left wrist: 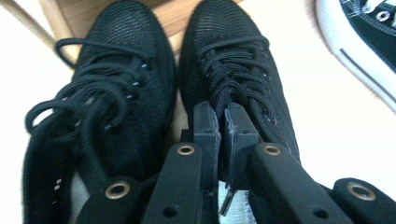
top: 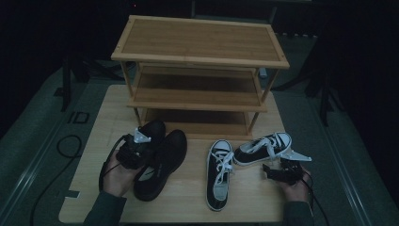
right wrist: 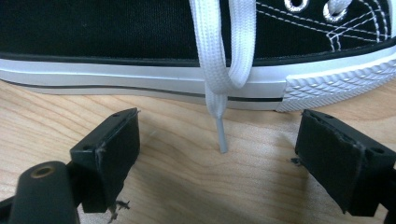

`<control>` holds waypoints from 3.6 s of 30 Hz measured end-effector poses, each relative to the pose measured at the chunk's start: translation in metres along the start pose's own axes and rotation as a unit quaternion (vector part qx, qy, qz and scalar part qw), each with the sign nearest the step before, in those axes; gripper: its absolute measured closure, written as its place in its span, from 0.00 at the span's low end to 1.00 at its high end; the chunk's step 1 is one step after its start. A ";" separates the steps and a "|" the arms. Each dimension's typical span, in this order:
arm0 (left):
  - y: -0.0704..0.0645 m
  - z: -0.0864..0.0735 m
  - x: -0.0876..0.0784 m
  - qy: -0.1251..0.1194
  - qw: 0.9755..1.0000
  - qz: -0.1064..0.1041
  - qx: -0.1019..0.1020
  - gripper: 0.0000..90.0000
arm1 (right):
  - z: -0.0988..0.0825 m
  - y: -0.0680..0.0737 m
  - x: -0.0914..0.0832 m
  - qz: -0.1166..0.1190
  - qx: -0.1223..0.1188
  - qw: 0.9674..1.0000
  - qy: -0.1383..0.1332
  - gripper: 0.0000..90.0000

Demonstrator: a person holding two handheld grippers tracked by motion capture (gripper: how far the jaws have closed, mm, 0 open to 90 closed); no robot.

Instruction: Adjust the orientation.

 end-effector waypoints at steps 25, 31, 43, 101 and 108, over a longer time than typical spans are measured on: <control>0.010 -0.013 -0.014 0.007 0.998 0.057 0.031 0.45 | 0.000 0.000 0.000 0.000 0.000 1.000 0.000 0.15; 0.016 -0.019 -0.014 0.013 0.998 0.057 0.018 0.37 | 0.000 0.000 0.000 0.000 0.000 1.000 0.000 0.15; 0.020 -0.027 -0.002 0.026 0.999 0.006 -0.027 0.32 | 0.000 0.000 0.000 0.000 0.000 1.000 0.000 0.15; 0.023 -0.028 0.016 0.055 0.998 -0.021 -0.032 0.94 | 0.000 0.000 0.000 0.000 0.000 1.000 0.000 0.15; 0.022 -0.024 0.013 0.055 0.998 -0.021 -0.030 0.94 | 0.000 0.000 0.000 0.000 0.000 1.000 0.000 0.15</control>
Point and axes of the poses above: each handheld gripper's, and its own axes: x roughly forward along the jaws, z roughly out of its top, y roughly to its left, the point moved 6 cm from there along x, roughly forward along the jaws, and after that the axes turned 15 degrees about x, right-handed, at the moved point
